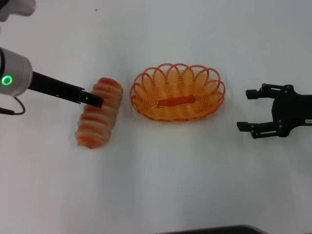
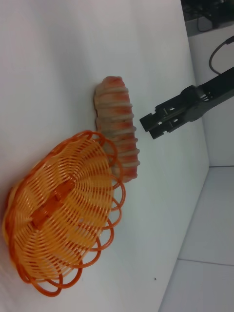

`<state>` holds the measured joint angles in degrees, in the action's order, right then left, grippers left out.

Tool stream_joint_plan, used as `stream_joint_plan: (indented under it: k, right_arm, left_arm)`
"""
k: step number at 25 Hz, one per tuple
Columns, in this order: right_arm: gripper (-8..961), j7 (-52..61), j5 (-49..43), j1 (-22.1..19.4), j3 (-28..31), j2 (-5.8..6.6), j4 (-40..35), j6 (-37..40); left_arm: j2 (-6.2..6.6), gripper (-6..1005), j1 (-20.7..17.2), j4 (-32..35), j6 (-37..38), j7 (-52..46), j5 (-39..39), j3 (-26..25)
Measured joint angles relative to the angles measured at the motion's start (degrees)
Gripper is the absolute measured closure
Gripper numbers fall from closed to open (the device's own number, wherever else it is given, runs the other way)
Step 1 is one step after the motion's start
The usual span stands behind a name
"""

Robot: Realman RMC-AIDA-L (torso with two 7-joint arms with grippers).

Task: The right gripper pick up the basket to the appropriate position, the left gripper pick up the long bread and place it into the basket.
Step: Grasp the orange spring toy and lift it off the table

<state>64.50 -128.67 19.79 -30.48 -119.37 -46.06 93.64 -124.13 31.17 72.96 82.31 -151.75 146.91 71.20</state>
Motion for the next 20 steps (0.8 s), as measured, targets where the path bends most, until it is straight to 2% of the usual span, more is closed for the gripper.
stream_joint_plan:
  k: [1,3,7,20]
  right_arm:
    - [26,0.00,0.00,0.00,0.00,-0.05,-0.13,-0.03]
    - [26,0.00,0.00,0.00,-0.02,-0.03,-0.13,-0.08]
    - [26,-0.04,0.00,-0.01,-0.02,0.03,-0.21,-0.81]
    - [27,-0.40,-0.04,-0.16,-0.02,0.01,-0.30,-1.65]
  left_arm:
    - [0.00,99,0.00,0.00,0.00,0.00,0.00,0.00]
    - [-0.08,99,0.34,-0.17,-1.51,-3.52,2.22,4.00]
    - [-0.25,99,0.59,-0.64,-2.46,-4.77,2.50,6.57]
    - [-0.32,100,1.17,-2.99,-3.37,-6.13,2.02,7.51]
